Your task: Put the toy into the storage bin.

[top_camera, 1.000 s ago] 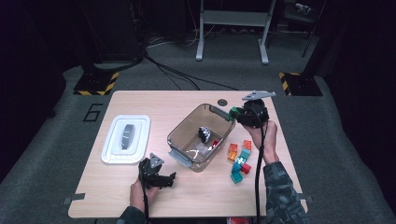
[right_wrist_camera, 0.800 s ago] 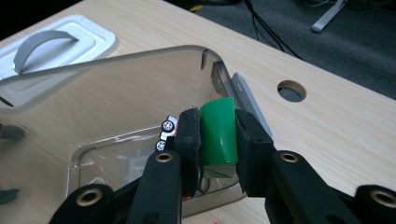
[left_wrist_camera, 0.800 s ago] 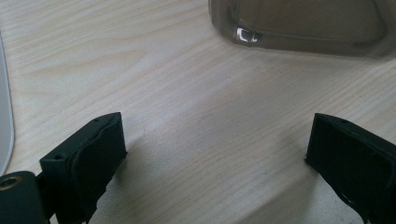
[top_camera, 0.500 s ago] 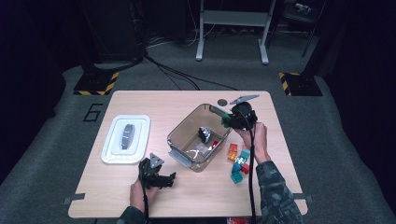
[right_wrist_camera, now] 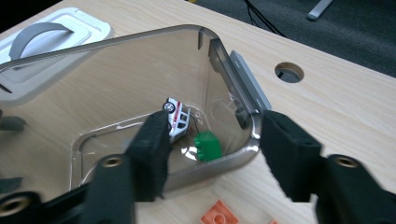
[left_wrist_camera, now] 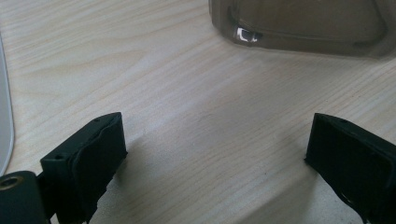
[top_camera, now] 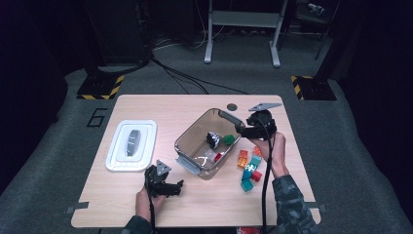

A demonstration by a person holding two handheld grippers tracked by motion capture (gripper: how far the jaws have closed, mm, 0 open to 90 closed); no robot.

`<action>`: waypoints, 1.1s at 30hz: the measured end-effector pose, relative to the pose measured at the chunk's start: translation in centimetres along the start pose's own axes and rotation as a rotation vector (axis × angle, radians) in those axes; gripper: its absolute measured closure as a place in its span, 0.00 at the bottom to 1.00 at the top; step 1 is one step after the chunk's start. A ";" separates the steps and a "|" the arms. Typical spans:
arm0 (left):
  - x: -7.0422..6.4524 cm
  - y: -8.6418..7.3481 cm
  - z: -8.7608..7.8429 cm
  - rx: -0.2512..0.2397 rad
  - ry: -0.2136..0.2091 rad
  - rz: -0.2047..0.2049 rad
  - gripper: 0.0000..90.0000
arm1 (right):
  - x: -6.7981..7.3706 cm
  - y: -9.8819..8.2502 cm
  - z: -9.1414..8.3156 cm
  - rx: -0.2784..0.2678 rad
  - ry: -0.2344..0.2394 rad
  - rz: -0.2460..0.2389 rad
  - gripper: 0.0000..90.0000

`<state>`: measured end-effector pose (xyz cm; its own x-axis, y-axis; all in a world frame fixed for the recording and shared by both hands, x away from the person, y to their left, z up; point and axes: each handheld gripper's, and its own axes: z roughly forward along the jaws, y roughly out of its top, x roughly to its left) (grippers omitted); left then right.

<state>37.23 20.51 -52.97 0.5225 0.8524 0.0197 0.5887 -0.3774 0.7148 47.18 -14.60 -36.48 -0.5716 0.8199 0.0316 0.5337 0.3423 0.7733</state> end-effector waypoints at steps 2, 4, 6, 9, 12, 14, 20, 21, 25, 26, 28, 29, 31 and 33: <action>0.0 0.0 0.0 -0.001 0.002 -0.003 0.05 | -0.3 -0.6 -0.6 -0.002 -0.004 0.012 0.35; 0.0 0.0 0.0 -0.002 0.001 -0.004 0.05 | -0.5 -1.3 -1.1 -0.004 -0.008 0.026 0.30; 0.0 0.0 0.0 -0.001 0.002 -0.001 0.05 | -0.8 -2.2 -1.4 0.002 -0.006 0.029 0.25; 0.0 0.0 0.0 0.001 -0.003 -0.003 0.05 | -1.2 -3.8 -1.8 0.022 -0.008 0.034 0.19; -0.1 0.0 0.0 -0.003 0.000 -0.009 0.05 | -1.4 -5.5 -2.0 0.040 0.005 0.046 0.16; -0.1 0.0 0.0 -0.001 -0.002 -0.009 0.05 | -1.5 -7.1 -2.0 0.054 0.021 0.050 0.15; -0.1 0.0 0.0 -0.002 0.000 -0.009 0.05 | -1.2 -11.3 -1.1 0.124 0.052 0.065 0.07; -0.1 0.0 0.0 0.000 -0.004 -0.008 0.05 | -1.2 -12.1 -0.8 0.134 0.060 0.061 0.07; -0.1 0.0 0.0 0.000 -0.004 -0.008 0.05 | -1.1 -13.9 -0.6 0.147 0.061 0.068 0.16; -0.1 0.0 0.0 -0.003 0.000 -0.009 0.05 | -0.9 -14.4 -0.6 0.149 0.052 0.084 0.19; -0.1 0.0 0.0 -0.001 -0.002 -0.007 0.05 | -0.8 -14.8 -0.6 0.141 0.052 0.065 0.29; -0.1 0.0 0.0 -0.002 -0.002 -0.007 0.05 | -0.8 -15.0 -0.5 0.137 0.051 0.052 0.37; -0.1 0.0 0.0 -0.001 -0.002 -0.008 0.05 | -0.7 -15.3 -0.6 0.136 0.068 0.043 0.46; 0.0 0.0 0.0 -0.003 0.000 -0.007 0.05 | -0.6 -15.5 -0.6 0.139 0.076 0.050 0.51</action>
<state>37.22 20.46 -53.00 0.5189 0.8547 0.0147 0.5900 -0.3705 0.7174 38.90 -20.67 -48.15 -0.5847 0.8023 0.1201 0.6408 0.3660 0.6748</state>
